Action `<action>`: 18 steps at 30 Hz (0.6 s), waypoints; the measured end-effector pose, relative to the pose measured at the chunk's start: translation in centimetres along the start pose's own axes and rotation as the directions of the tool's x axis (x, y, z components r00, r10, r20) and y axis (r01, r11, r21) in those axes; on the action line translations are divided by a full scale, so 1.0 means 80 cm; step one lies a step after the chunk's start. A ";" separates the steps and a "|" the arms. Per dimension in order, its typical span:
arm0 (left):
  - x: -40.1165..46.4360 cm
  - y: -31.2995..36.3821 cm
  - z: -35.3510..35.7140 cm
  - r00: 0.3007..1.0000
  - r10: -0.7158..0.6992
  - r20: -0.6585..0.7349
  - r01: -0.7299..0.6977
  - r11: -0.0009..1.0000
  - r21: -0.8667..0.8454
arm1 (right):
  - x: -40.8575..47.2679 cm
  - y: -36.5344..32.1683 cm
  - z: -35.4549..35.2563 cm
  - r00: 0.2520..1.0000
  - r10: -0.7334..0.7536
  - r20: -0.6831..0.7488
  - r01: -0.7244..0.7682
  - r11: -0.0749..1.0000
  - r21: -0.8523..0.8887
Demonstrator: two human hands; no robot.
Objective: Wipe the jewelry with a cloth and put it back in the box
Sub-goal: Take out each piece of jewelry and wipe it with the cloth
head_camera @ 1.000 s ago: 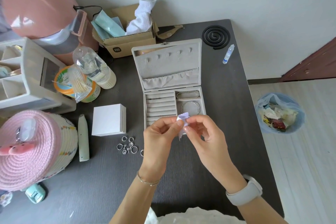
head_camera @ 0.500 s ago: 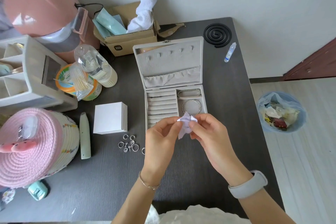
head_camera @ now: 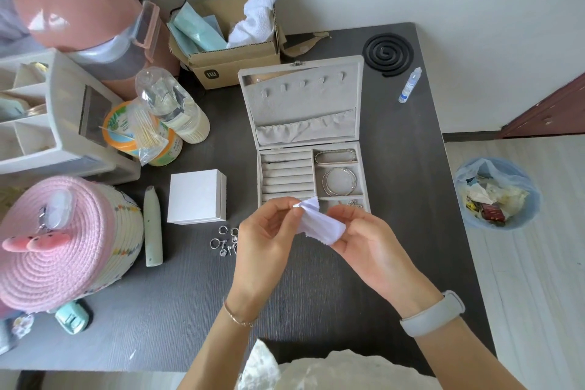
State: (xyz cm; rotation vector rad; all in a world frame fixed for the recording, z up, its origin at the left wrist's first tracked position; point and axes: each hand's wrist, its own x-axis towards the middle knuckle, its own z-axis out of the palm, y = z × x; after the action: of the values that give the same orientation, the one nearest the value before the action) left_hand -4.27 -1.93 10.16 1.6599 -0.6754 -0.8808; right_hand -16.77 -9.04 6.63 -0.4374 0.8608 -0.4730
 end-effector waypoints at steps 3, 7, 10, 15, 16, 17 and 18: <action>0.005 -0.007 -0.011 0.994 -0.027 -0.110 0.030 0.999 0.019 | 0.011 0.018 -0.008 0.998 -0.018 -0.062 0.010 0.992 -0.125; 0.017 -0.031 -0.041 0.951 -0.097 -0.295 0.119 0.991 0.058 | 0.028 0.048 -0.018 0.992 0.001 -0.127 -0.047 0.932 -0.359; 0.019 -0.048 -0.067 0.917 -0.146 -0.372 0.187 0.979 0.076 | 0.046 0.077 -0.017 0.990 -0.014 -0.140 -0.075 0.791 -0.608; 0.015 -0.066 -0.092 0.884 -0.167 -0.436 0.237 0.965 0.110 | 0.074 0.113 0.012 0.997 0.023 -0.069 -0.069 0.605 -0.793; 0.014 -0.068 -0.095 0.881 -0.170 -0.441 0.240 0.965 0.108 | 0.077 0.115 0.019 0.997 0.033 -0.064 -0.071 0.608 -0.791; 0.012 -0.070 -0.096 0.881 -0.172 -0.441 0.243 0.964 0.111 | 0.079 0.117 0.026 0.998 0.046 -0.052 -0.070 0.613 -0.787; 0.011 -0.072 -0.097 0.883 -0.175 -0.436 0.248 0.962 0.117 | 0.081 0.119 0.030 0.997 0.064 -0.036 -0.068 0.610 -0.789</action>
State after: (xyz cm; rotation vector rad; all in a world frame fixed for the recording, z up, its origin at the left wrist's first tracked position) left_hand 2.63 3.07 5.50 2.0269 -0.2750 -0.5903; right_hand -9.14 -4.52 -1.10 -1.2298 1.0666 0.0212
